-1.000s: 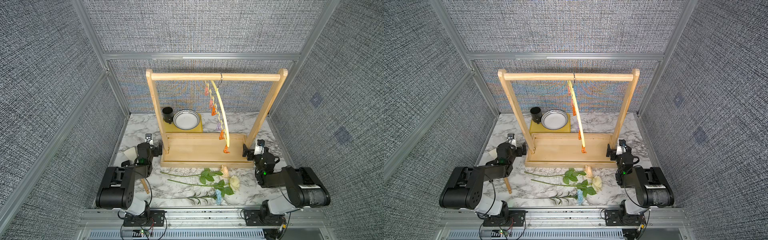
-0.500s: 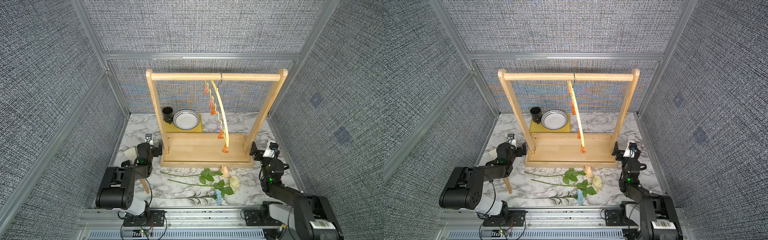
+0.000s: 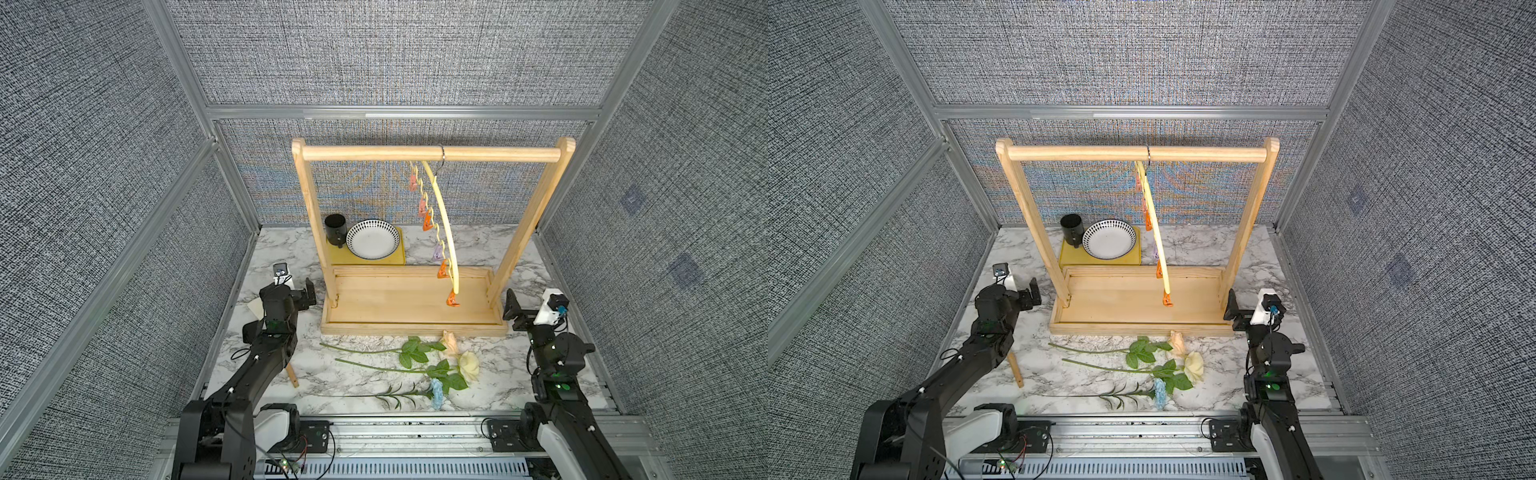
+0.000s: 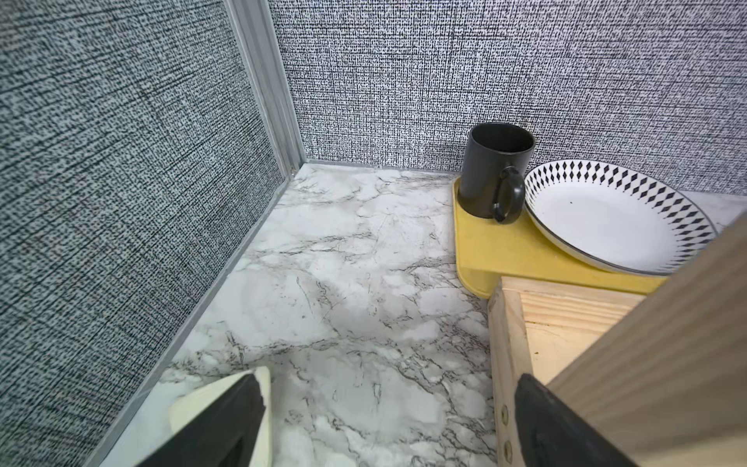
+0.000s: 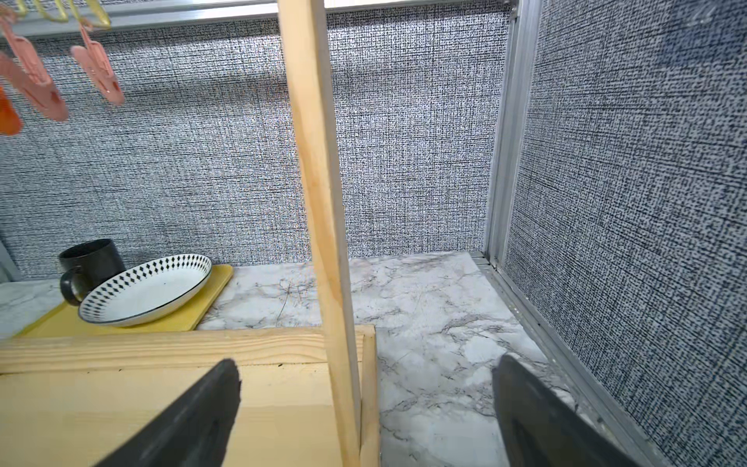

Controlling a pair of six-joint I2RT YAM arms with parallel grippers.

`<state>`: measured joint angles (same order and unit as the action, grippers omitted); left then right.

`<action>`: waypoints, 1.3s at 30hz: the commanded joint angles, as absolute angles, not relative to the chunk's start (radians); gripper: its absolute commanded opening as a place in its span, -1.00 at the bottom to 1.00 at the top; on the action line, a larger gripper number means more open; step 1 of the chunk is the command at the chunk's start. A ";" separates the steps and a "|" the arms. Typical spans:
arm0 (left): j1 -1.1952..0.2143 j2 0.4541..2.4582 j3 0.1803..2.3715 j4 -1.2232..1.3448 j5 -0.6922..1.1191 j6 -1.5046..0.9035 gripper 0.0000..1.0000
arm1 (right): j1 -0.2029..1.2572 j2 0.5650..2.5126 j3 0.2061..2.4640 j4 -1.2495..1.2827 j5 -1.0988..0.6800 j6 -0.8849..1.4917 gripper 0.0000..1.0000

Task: Dry the flowers on a clothes hanger
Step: Pick up the flower at the center of the board.

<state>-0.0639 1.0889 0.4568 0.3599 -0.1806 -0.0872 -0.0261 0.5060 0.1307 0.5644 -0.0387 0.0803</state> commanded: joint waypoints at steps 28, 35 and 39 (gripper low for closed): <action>-0.064 1.005 0.814 -1.073 -0.221 -0.994 0.95 | 0.380 0.760 0.336 0.142 -0.791 -0.294 0.98; -0.093 1.118 0.824 -1.286 0.096 -1.050 0.92 | 0.497 0.887 0.366 0.107 -0.795 -0.380 0.98; -0.104 1.136 0.799 -1.260 0.188 -1.085 0.78 | 0.556 0.982 0.395 0.085 -0.811 -0.417 0.98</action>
